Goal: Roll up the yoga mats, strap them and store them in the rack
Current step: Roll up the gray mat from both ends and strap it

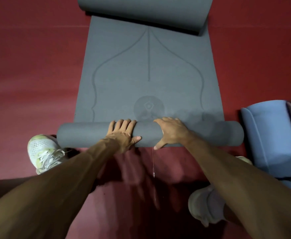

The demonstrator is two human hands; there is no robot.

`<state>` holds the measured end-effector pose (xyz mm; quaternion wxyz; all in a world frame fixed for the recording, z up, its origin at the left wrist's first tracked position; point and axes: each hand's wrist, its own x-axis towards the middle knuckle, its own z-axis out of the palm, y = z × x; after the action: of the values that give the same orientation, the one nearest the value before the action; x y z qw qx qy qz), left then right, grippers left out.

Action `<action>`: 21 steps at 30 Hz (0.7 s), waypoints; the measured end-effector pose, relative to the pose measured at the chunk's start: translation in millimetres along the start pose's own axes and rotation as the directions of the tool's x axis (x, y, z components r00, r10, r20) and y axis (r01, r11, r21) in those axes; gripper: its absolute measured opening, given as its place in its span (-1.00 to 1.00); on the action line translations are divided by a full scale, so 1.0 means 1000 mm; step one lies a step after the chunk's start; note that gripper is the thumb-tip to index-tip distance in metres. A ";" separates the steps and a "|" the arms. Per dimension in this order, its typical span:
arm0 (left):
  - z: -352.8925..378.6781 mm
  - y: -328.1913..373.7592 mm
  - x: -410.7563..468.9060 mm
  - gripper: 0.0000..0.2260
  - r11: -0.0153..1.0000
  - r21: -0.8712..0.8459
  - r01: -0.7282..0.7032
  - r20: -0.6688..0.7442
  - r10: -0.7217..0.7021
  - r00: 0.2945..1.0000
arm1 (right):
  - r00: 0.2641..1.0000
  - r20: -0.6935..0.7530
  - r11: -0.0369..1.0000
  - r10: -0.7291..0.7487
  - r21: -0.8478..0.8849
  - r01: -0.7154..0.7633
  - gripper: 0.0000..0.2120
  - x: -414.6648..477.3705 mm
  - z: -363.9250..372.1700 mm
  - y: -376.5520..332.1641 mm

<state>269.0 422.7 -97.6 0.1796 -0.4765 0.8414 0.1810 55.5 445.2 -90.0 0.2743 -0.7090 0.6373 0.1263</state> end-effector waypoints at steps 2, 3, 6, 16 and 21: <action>-0.005 -0.004 0.008 -0.38 1.000 -0.004 -0.010 0.025 0.011 1.000 | 0.998 -0.053 0.999 -0.035 -0.029 0.034 0.01 -0.003 0.003 0.005; -0.009 -0.006 0.012 -0.37 1.000 -0.010 -0.023 0.037 0.023 0.999 | 0.996 -0.078 0.998 -0.043 -0.054 0.039 -0.03 -0.005 0.003 0.007; -0.022 -0.012 0.031 -0.38 0.998 -0.043 -0.042 0.058 0.044 0.997 | 0.969 -0.248 0.994 -0.019 -0.105 -0.007 -0.15 -0.012 0.013 0.011; -0.044 -0.021 0.070 -0.52 0.990 -0.139 0.037 0.082 -0.026 0.996 | 0.799 -0.597 0.986 0.072 -0.075 -0.146 -0.45 0.009 0.023 0.012; -0.046 -0.012 0.074 -0.57 0.977 -0.137 0.164 0.020 -0.163 0.986 | 0.851 -0.485 0.970 0.201 -0.025 -0.244 -0.46 0.034 -0.001 0.012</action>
<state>237.7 340.5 -94.6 0.1640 -0.5546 0.7840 0.2253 49.4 415.7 -110.4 0.0611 -0.6506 0.7569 0.0054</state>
